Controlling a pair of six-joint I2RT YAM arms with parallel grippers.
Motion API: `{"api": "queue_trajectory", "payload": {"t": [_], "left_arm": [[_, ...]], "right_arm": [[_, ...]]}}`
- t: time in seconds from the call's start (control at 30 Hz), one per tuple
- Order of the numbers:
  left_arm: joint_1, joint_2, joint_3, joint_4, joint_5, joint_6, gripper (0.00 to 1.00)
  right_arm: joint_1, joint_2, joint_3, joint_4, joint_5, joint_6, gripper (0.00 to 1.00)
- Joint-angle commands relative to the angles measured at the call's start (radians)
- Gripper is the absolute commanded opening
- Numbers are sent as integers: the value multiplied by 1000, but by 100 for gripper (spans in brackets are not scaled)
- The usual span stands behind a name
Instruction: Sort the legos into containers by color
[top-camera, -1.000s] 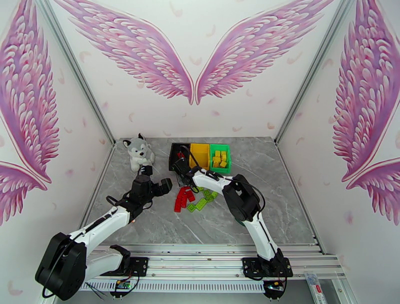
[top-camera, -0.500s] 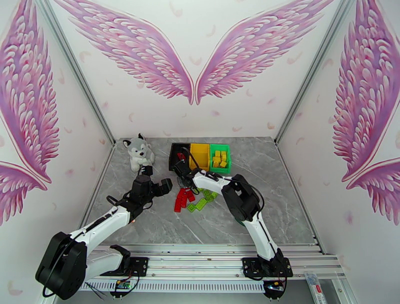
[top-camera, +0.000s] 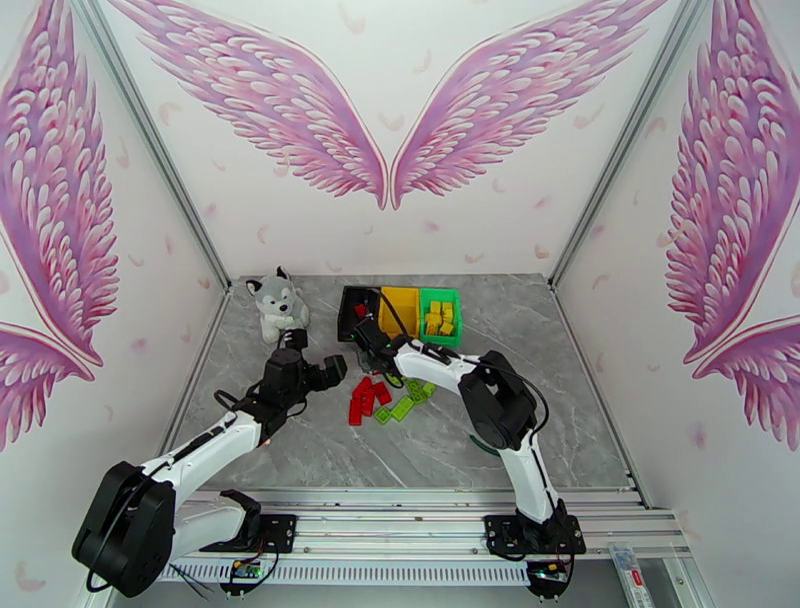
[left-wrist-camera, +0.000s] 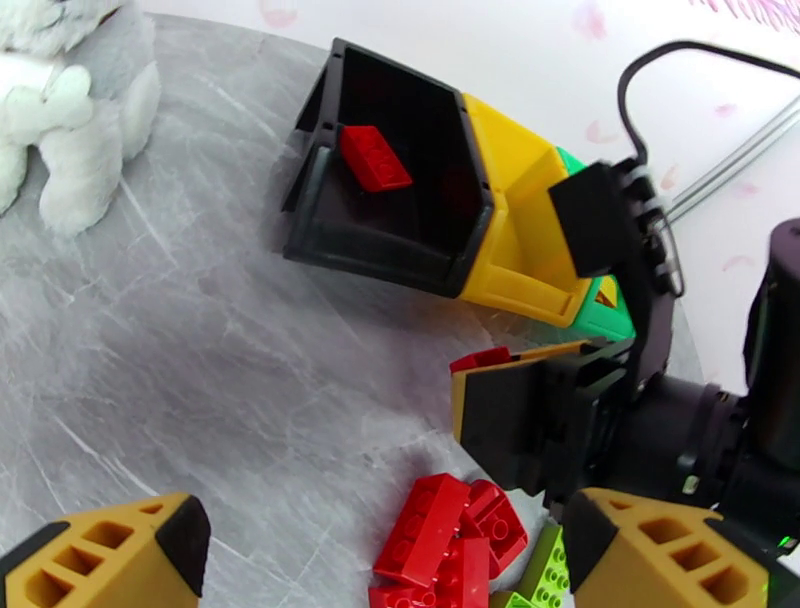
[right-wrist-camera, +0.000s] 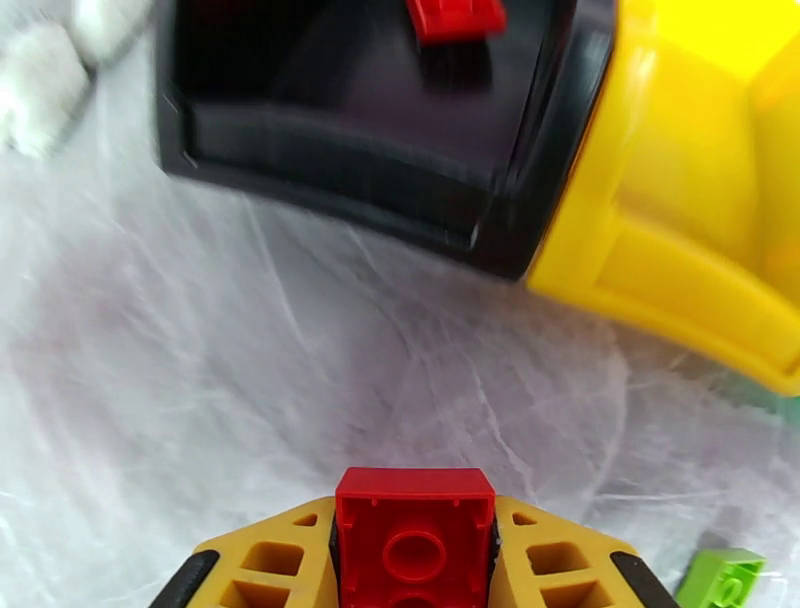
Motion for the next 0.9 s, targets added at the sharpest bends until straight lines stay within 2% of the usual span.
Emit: {"api": "queue_trajectory", "payload": {"t": [0.0, 0.23, 0.43, 0.53, 0.6, 0.67, 0.73, 0.87], "left_arm": [[-7, -8, -16, 56, 12, 35, 99], [-9, -98, -94, 177, -35, 55, 99], [-37, -128, -123, 215, -98, 71, 99], [-51, -119, -114, 205, -105, 81, 99], [-53, -115, -102, 185, -97, 93, 99], [-54, -113, -85, 150, -82, 108, 99], [-53, -111, -71, 123, -68, 117, 99], [-54, -115, -63, 97, -65, 117, 99]], "right_arm": [[-5, -35, 67, -4, -18, 12, 30], [-51, 22, 237, -37, -50, 20, 30], [-112, 156, 458, -55, -124, 45, 35], [-133, 252, 618, -103, -148, 51, 41], [-147, 310, 715, -134, -166, 52, 53], [-155, 335, 770, -148, -171, 50, 61], [-158, 331, 772, -145, -171, 41, 66], [-156, 261, 692, -126, -181, 23, 66]]}}
